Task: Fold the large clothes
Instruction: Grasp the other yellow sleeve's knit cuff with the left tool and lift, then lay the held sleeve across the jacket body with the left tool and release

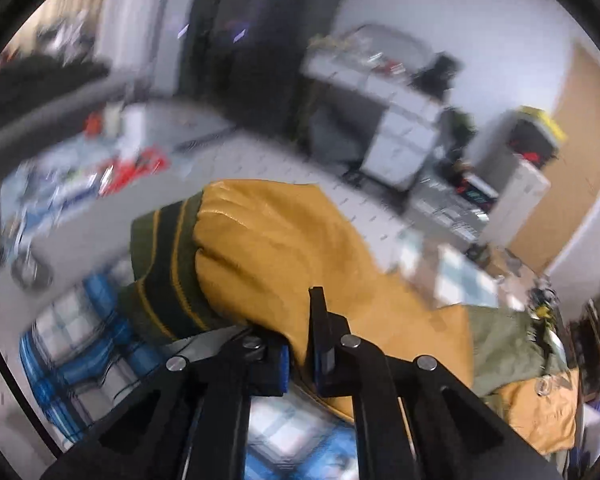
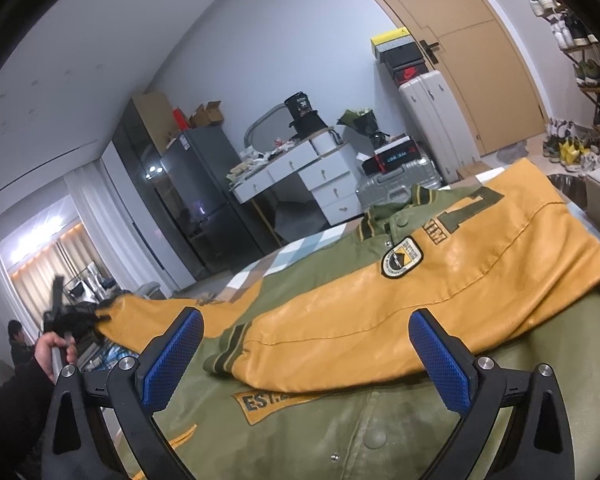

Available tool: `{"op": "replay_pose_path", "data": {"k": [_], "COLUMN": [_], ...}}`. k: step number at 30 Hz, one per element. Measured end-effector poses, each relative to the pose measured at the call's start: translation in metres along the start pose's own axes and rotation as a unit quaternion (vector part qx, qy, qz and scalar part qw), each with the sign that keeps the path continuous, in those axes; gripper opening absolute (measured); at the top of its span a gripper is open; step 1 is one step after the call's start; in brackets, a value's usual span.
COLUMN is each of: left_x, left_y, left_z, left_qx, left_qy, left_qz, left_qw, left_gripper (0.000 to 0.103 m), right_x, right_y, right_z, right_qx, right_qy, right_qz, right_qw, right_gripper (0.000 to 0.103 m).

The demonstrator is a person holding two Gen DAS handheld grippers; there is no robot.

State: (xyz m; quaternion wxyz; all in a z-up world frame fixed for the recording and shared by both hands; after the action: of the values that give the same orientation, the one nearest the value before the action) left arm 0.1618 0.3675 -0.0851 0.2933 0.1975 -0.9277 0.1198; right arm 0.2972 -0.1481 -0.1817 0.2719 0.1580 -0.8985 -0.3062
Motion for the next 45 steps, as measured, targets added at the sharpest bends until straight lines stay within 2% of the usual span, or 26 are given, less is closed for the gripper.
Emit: {"op": "replay_pose_path", "data": {"k": [3, 5, 8, 11, 12, 13, 14, 16, 18, 21, 24, 25, 26, 27, 28, 29, 30, 32, 34, 37, 39, 40, 42, 43, 44, 45], "left_x": [0.02, 0.036, 0.062, 0.078, 0.08, 0.083, 0.083, 0.076, 0.058, 0.021, -0.001, -0.007, -0.005, -0.001, 0.006, 0.013, 0.023, 0.035, 0.033, 0.02, -0.004, -0.019, -0.035, -0.048, -0.053, -0.058], "left_y": [-0.047, -0.092, -0.181, -0.261, -0.28, -0.313, -0.335, -0.375, -0.405, -0.432, -0.442, -0.441, -0.438, -0.434, -0.427, -0.422, -0.407, -0.396, -0.359, -0.314, -0.307, -0.293, -0.289, -0.282, -0.283, -0.284], "left_z": [-0.032, -0.048, -0.06, -0.054, -0.05, -0.039, -0.029, -0.002, 0.026, 0.076, 0.113, 0.124, 0.128, 0.124, 0.118, 0.111, 0.099, 0.084, 0.075, 0.082, 0.087, 0.098, 0.111, 0.125, 0.131, 0.14], "left_qx": [-0.048, -0.093, -0.155, -0.194, -0.203, -0.224, -0.236, -0.256, -0.267, -0.254, -0.247, -0.248, -0.247, -0.246, -0.242, -0.239, -0.232, -0.236, -0.249, -0.257, -0.248, -0.236, -0.223, -0.219, -0.218, -0.217], "left_qy": [-0.042, -0.068, -0.1, -0.104, -0.101, -0.094, -0.089, -0.062, -0.026, 0.065, 0.149, 0.175, 0.184, 0.182, 0.172, 0.162, 0.138, 0.113, 0.099, 0.093, 0.107, 0.13, 0.154, 0.174, 0.186, 0.2], "left_qz": [0.039, 0.068, 0.151, 0.239, 0.259, 0.291, 0.315, 0.362, 0.393, 0.451, 0.472, 0.472, 0.487, 0.5, 0.513, 0.522, 0.534, 0.521, 0.488, 0.429, 0.399, 0.382, 0.369, 0.35, 0.343, 0.34], "left_qw": [0.9972, 0.991, 0.971, 0.9457, 0.9389, 0.9252, 0.915, 0.8942, 0.8794, 0.8535, 0.8332, 0.8281, 0.8176, 0.8103, 0.8056, 0.8029, 0.8014, 0.8124, 0.8309, 0.8612, 0.8765, 0.8839, 0.8889, 0.8936, 0.8946, 0.8927], "left_gripper": [0.002, 0.002, 0.002, 0.002, 0.002, 0.002, 0.002, 0.002, 0.002, 0.002, 0.004, 0.01, 0.026, 0.036, 0.059, 0.074, 0.077, 0.08, 0.08, 0.08, 0.08, 0.08, 0.08, 0.08, 0.08, 0.08], "right_x": [-0.002, -0.003, -0.002, 0.0, 0.003, 0.007, 0.011, 0.019, 0.03, 0.043, 0.045, 0.044, 0.044, 0.043, 0.042, 0.041, 0.039, 0.037, 0.035, 0.032, 0.034, 0.033, 0.026, 0.022, 0.018, 0.014], "right_y": [-0.001, -0.001, -0.002, -0.006, -0.009, -0.013, -0.016, -0.027, -0.041, -0.065, -0.09, -0.096, -0.102, -0.107, -0.111, -0.113, -0.114, -0.112, -0.108, -0.105, -0.102, -0.098, -0.092, -0.09, -0.092, -0.096], "right_z": [0.0, 0.0, 0.0, -0.002, -0.006, -0.01, -0.013, -0.022, -0.032, -0.043, -0.048, -0.048, -0.048, -0.048, -0.047, -0.048, -0.048, -0.049, -0.05, -0.049, -0.04, -0.039, -0.036, -0.034, -0.033, -0.031], "right_qx": [0.001, 0.002, 0.001, -0.006, -0.009, -0.014, -0.019, -0.036, -0.065, -0.114, -0.164, -0.18, -0.192, -0.205, -0.213, -0.218, -0.221, -0.216, -0.209, -0.203, -0.196, -0.19, -0.173, -0.166, -0.166, -0.167], "right_qy": [0.002, 0.002, 0.001, -0.008, -0.017, -0.031, -0.042, -0.066, -0.093, -0.12, -0.123, -0.119, -0.117, -0.114, -0.11, -0.106, -0.103, -0.099, -0.094, -0.09, -0.089, -0.085, -0.064, -0.054, -0.045, -0.029], "right_qz": [0.002, 0.003, 0.005, 0.011, 0.016, 0.021, 0.027, 0.043, 0.053, 0.07, 0.082, 0.08, 0.08, 0.081, 0.078, 0.077, 0.077, 0.077, 0.074, 0.076, 0.074, 0.07, 0.094, 0.105, 0.118, 0.148], "right_qw": [1.0, 1.0, 1.0, 1.0, 1.0, 0.999, 0.999, 0.996, 0.992, 0.984, 0.975, 0.973, 0.971, 0.969, 0.968, 0.967, 0.967, 0.968, 0.971, 0.972, 0.974, 0.976, 0.978, 0.979, 0.978, 0.974], "right_gripper": [0.103, 0.103, 0.103, 0.103, 0.103, 0.103, 0.103, 0.103, 0.103, 0.103, 0.103, 0.103, 0.103, 0.103, 0.103, 0.103, 0.103, 0.103, 0.103, 0.103, 0.103, 0.103, 0.103, 0.103, 0.103, 0.098]}}
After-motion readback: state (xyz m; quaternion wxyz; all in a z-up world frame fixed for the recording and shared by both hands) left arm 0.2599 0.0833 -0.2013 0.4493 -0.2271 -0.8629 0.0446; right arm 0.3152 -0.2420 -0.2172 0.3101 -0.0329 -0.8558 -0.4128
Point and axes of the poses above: each gripper's, at about its wrist camera, not at the fingertips, and x roughly against the way its jaws point, y to its left, z to its underside, the point moved 9 cm from there along -x, roughly the way its jaws point, and after that the axes turned 13 degrees about -x, right-handed, at the moved point
